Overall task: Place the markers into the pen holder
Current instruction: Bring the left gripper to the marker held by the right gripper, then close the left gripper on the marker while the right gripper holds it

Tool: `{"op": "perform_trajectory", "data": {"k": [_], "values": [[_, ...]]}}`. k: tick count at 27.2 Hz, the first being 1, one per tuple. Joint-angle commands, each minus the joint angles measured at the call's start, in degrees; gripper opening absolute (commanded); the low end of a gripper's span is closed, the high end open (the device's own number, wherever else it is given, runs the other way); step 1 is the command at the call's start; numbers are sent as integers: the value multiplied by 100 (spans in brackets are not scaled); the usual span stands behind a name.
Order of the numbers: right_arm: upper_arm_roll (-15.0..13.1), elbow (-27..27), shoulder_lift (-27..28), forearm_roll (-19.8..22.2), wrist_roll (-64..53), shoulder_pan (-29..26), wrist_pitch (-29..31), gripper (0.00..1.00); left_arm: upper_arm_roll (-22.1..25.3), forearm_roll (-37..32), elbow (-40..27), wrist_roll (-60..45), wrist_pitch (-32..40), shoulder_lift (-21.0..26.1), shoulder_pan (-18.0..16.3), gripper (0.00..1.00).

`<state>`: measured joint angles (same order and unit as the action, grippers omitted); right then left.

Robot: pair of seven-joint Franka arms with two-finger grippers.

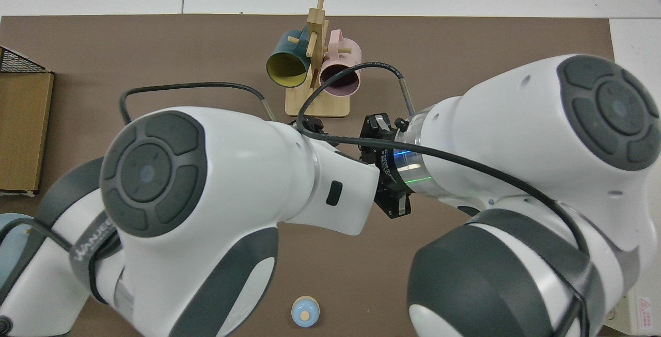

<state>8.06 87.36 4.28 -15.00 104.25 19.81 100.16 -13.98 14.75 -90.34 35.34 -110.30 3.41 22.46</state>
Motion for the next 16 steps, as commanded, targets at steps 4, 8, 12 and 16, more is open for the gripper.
{"op": "perform_trajectory", "data": {"k": [4, 8, 12, 16], "values": [[11, 115, -85, -117, 148, -13, 100, 0, 71, 36, -151, -1, -168, -7, 92, 76], [3, 124, -85, -108, 148, -13, 91, 0, 71, -25, -159, -1, -124, -16, 92, 74], [3, 159, -85, -99, 139, -21, 91, 0, 71, -34, -159, 34, -62, -25, 83, 74], [-6, 229, -120, -73, 130, -56, 118, 0, 79, -34, -159, 52, -53, -25, 66, 72]]}}
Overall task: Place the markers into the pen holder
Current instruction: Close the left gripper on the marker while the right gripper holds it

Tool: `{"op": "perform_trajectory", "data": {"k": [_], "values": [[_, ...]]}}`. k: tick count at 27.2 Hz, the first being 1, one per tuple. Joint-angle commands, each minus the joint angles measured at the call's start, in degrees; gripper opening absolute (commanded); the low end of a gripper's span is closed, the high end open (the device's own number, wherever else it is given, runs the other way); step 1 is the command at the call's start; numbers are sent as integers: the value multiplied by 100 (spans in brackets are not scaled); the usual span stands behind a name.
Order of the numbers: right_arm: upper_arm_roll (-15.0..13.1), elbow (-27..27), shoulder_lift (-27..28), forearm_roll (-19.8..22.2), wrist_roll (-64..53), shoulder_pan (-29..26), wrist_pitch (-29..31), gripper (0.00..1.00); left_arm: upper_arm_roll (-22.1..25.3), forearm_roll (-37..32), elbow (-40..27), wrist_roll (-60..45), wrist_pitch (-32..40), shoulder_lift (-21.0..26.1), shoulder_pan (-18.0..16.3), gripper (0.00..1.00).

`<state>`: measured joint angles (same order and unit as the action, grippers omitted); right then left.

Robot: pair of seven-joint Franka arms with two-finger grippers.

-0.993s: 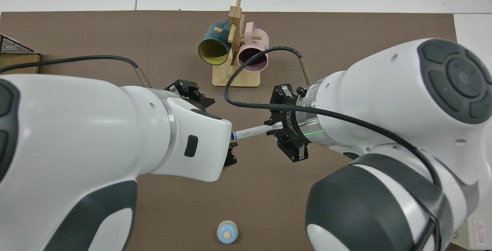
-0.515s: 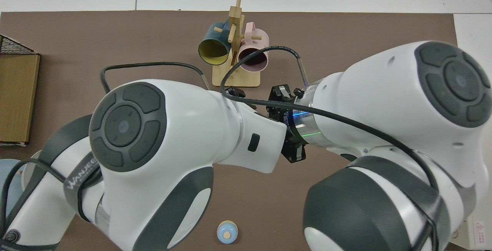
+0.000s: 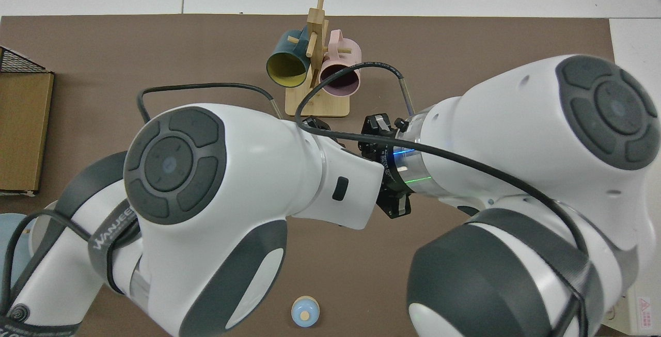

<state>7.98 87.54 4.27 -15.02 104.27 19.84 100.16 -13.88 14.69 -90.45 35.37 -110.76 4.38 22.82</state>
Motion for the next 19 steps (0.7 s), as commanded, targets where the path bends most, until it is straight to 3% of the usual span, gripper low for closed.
{"op": "perform_trajectory", "data": {"k": [1, 5, 11, 15, 19], "values": [[2, 220, -120, -54, 120, -76, 118, 0, 70, -27, -148, 49, -7, -122, 21, 71], [2, 290, -137, -54, 94, -103, 144, 0, 70, -27, -148, 58, -15, -122, -5, 60], [2, 299, -137, -36, 76, -112, 153, 0, 87, -36, -148, 84, -15, -113, -14, 34], [2, 299, -137, -27, 76, -103, 153, 0, 114, -36, -175, 154, 11, -131, -14, 3], [2, 299, -137, -27, 67, -112, 153, 0, 140, -36, -219, 172, 20, -148, -32, 0]]}}
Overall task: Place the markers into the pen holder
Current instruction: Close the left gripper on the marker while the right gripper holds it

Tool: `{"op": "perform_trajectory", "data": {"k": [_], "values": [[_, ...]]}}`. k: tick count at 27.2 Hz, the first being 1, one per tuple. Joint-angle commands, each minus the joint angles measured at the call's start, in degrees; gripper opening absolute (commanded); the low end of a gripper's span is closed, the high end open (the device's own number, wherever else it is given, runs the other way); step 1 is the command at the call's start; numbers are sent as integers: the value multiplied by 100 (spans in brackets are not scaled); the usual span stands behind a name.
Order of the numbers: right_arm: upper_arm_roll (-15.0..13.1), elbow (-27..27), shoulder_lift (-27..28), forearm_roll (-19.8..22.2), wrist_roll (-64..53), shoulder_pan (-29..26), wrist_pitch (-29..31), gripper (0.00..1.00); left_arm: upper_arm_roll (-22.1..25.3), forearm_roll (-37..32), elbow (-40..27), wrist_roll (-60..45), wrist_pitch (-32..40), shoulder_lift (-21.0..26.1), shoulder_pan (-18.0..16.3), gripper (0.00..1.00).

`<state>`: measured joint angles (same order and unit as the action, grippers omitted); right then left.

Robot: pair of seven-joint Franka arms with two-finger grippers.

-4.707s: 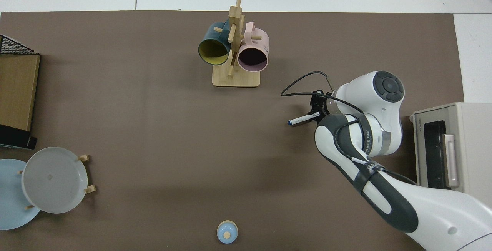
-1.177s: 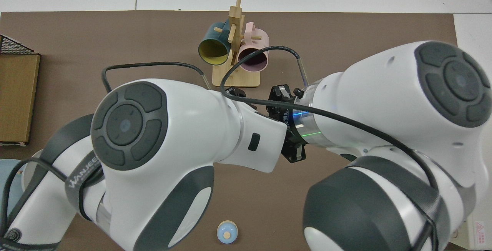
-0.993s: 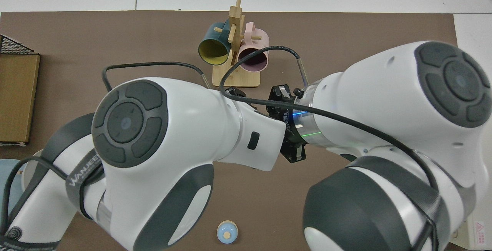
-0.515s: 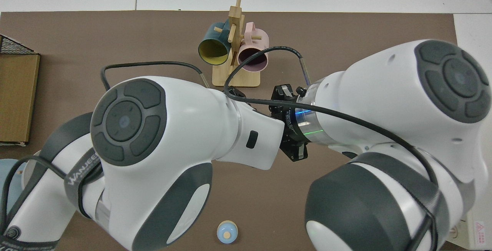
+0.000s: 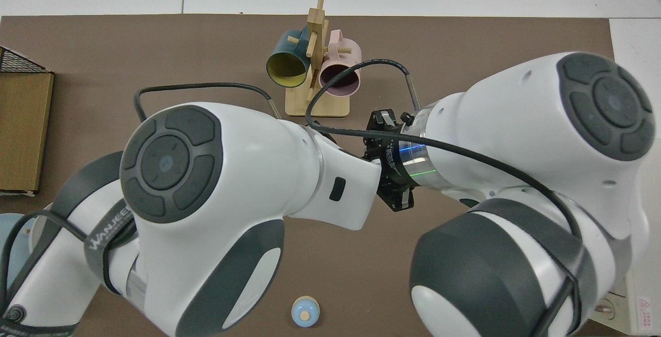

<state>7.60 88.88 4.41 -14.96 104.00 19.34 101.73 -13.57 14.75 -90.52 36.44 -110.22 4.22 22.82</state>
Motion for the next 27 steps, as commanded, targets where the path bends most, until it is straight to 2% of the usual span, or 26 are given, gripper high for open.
{"op": "perform_trajectory", "data": {"k": [1, 2, 5, 6, 7, 9, 10, 11, 18, 23, 27], "values": [[40, 156, -151, -33, 94, -61, -4, 0, 109, -34, -212, 65, -34, -132, -41, 0], [40, 165, -151, -42, 94, -61, -4, 0, 109, -42, -212, 56, -26, -132, -41, 0], [31, 156, -151, -51, 103, -61, -4, 14, 118, -42, -212, 38, -26, -132, -50, 0], [22, 156, -151, -51, 103, -70, -4, 28, 118, -34, -212, 30, -34, -132, -50, 0], [14, 156, -151, -42, 103, -70, -4, 48, 118, -33, -212, 12, -34, -132, -50, 0], [-4, 156, -142, -25, 94, -79, -13, 70, 118, -42, -203, -5, -52, -123, -50, 0], [-13, 147, -142, -24, 103, -88, -13, 90, 118, -42, -203, -6, -61, -114, -50, 0], [-13, 147, -142, -24, 103, -105, -13, 100, 118, -42, -203, -6, -70, -114, -50, 0], [-13, 147, -151, -7, -177, -263, -127, 100, 127, -42, -203, -58, -52, -106, -164, 0], [-22, 156, -151, 11, -932, -430, -321, 100, 127, -331, -203, -155, -43, -106, -199, 0], [-22, 156, -221, 212, -1697, -632, -417, 100, 127, -376, -203, -313, -43, -106, -261, 0]]}}
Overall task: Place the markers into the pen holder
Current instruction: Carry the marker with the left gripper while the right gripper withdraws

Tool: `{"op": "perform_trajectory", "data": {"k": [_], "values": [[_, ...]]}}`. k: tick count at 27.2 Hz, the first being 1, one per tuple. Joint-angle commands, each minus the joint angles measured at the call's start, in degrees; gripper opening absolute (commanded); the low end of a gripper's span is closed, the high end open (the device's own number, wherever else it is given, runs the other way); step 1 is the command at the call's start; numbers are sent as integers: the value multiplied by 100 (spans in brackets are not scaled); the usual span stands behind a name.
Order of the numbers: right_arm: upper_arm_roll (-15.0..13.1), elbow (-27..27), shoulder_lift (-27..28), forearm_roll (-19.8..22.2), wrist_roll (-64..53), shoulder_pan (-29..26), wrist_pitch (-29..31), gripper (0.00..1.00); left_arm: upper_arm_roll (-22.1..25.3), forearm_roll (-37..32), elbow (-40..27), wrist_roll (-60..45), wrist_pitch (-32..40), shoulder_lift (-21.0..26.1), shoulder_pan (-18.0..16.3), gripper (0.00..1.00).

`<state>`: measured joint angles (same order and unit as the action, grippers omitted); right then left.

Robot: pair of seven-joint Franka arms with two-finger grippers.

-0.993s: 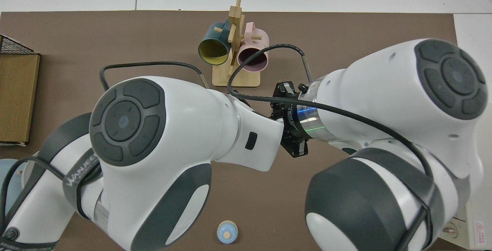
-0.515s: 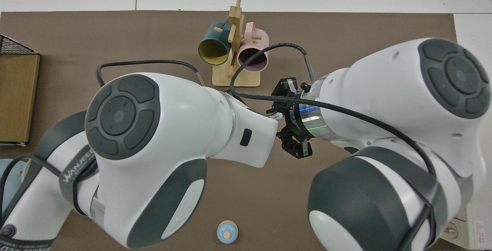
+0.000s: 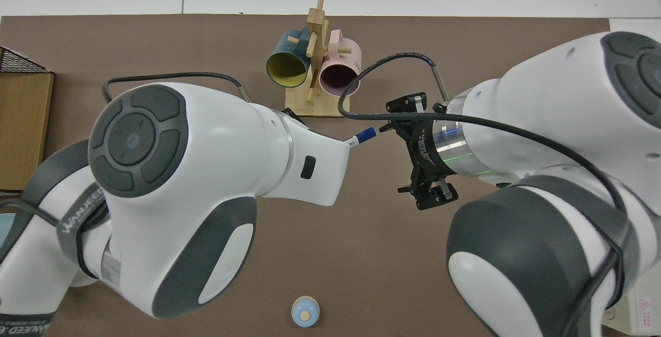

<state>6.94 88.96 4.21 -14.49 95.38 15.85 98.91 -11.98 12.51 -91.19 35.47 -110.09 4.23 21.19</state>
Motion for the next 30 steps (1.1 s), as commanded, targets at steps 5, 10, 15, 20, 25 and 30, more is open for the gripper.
{"op": "perform_trajectory", "data": {"k": [5, 10, 15, 20, 25, 30], "values": [[44, 148, -280, 359, -2065, -521, -443, 100, -32, -398, -136, -287, -48, -98, -229, 0], [44, 148, -386, 420, -3234, -724, -706, 100, -32, -609, -136, -410, -22, -98, -413, 0], [53, 157, -509, 666, -4271, -724, -795, 100, -32, -618, -136, -419, 189, -151, -686, 0], [53, 157, -579, 868, -5229, -715, -795, 100, -32, -627, -101, -419, 479, -265, -976, 0], [53, 157, -588, 1071, -5941, -706, -777, 100, -32, -846, -74, -410, 848, -414, -1310, 0], [53, 166, -579, 1176, -6856, -785, -733, 100, -32, -1294, 39, -383, 1261, -502, -1609, 0]]}}
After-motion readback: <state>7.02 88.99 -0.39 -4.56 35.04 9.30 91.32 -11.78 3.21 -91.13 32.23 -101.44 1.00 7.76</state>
